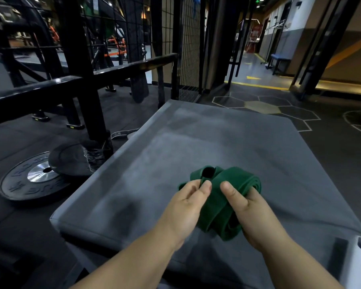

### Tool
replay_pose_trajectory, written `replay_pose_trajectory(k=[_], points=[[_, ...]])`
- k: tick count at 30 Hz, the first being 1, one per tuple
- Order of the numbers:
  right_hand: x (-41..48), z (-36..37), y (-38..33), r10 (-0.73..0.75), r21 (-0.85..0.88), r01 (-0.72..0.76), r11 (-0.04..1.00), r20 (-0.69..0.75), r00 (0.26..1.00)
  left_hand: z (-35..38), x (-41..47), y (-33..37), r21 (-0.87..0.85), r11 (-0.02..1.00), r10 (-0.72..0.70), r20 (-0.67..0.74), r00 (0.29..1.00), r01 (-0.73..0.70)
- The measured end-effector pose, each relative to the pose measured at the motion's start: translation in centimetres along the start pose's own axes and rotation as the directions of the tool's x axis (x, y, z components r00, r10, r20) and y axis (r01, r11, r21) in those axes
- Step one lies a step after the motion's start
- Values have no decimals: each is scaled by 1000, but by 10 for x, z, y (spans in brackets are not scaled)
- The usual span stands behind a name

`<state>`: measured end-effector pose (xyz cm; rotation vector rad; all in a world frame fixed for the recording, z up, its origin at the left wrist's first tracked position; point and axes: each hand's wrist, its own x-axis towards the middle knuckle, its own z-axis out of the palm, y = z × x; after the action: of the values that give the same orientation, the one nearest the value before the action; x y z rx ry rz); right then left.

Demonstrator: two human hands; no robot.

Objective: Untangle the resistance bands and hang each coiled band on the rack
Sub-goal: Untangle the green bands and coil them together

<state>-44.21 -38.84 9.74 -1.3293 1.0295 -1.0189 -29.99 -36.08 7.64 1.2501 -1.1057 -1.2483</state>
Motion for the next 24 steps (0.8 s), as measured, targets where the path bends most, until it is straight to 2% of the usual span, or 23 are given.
replay_pose_trajectory(k=[4,8,13,16,19,20,21,22,23,24], points=[[4,-2,8,-19,-99,8,995,-119,993,3,-2,2,-84,996,34,58,998,-29],[2,5,14,-87,-149,68,986,-121,989,7,-3,-3,-204,979,8,176,984,28],[2,17,18,-86,-134,62,989,-181,980,7,-1,-6,-161,987,29,122,992,-9],[-2,20,18,8,-144,-30,989,-151,988,2,2,-5,-163,986,47,167,985,-19],[-6,10,-5,170,-118,-167,979,16,985,-10,8,0,-180,983,85,243,966,-41],[-6,0,-16,165,-111,-159,981,45,985,-16,9,3,-170,985,83,240,967,-42],[-5,-15,-26,105,-135,-103,985,5,994,-22,11,5,-159,987,66,225,972,-30],[-3,-32,-32,-19,-236,-1,972,-84,996,-30,14,6,-143,990,40,199,979,-11],[0,-46,-37,-185,-366,117,923,-157,970,-37,15,9,-131,991,17,185,983,8],[2,-57,-41,-310,-440,212,872,-162,937,-43,15,10,-130,991,4,186,983,21]])
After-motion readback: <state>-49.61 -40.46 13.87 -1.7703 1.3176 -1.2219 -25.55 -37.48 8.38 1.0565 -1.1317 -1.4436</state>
